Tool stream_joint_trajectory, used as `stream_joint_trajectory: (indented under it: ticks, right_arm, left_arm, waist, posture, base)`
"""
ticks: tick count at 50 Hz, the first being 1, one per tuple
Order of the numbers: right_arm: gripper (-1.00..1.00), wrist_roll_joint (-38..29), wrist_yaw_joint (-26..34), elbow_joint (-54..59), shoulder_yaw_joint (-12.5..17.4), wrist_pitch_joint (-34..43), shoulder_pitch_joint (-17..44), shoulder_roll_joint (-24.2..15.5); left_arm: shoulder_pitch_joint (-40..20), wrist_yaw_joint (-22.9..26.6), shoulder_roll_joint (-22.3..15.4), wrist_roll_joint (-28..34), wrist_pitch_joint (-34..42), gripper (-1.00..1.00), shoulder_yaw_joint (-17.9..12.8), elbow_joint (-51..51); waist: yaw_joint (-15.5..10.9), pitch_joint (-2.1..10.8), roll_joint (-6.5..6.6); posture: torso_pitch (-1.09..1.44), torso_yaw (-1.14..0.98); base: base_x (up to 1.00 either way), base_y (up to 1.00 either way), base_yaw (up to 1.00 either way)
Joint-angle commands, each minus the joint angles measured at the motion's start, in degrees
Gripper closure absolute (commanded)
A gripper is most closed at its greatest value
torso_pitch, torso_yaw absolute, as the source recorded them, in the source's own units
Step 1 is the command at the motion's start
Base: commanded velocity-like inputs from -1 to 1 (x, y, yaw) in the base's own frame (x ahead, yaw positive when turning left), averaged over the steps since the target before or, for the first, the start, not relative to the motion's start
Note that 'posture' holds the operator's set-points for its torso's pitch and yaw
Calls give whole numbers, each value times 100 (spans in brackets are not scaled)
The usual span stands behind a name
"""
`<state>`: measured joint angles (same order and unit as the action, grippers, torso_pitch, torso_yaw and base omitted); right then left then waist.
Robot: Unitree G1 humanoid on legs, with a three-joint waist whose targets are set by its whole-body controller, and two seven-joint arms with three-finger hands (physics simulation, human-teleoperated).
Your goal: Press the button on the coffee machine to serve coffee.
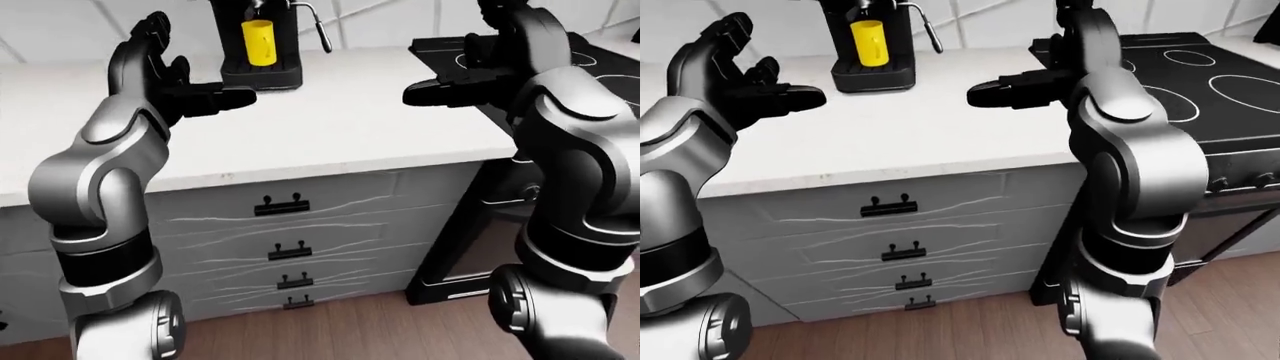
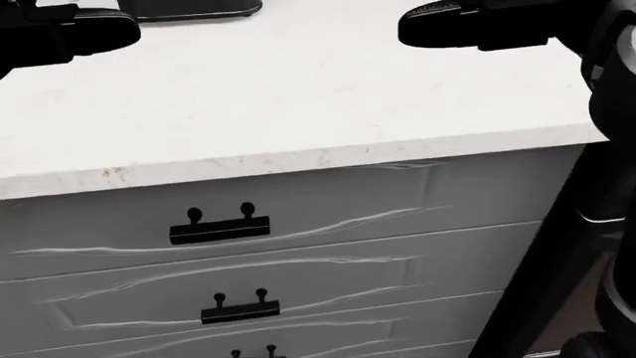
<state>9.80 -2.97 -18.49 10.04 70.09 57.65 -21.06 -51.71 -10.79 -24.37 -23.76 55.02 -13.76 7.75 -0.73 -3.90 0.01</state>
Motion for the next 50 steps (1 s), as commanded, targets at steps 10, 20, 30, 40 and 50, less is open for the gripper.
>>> stream_joint_trajectory:
  ticks: [10, 20, 30, 40, 50]
  right_arm:
    - [-100, -51, -57, -150, 136, -226, 165, -102]
    - [-100, -31, -46, -154, 150, -212, 192, -130]
    - [-100, -15, -54, -122, 135, -219, 231, -133]
    - [-100, -3, -76, -180, 141, -223, 153, -106]
    - [-100, -3, -86, -216, 142, -277, 55, -71]
  left_arm:
    - [-250, 80, -21, 23, -188, -100, 9, 189]
    - [-290, 54, -1, 21, -135, -100, 11, 222]
    - [-319, 59, -16, 13, -136, -100, 2, 192]
    - [-291, 55, -8, 7, -141, -100, 10, 215]
    - [-268, 54, 8, 6, -160, -100, 20, 230]
  waist:
    - [36, 207, -17]
    - [53, 321, 49]
    - [81, 258, 95]
    - [56, 217, 246]
    - [16, 246, -352]
  posture:
    - [0, 0]
    - [0, 0]
    - [0, 0]
    - [0, 0]
    - [0, 0]
  base:
    - [5, 0, 0]
    - [6, 0, 0]
    - [11, 0, 0]
    - [22, 0, 0]
    - [18, 3, 0]
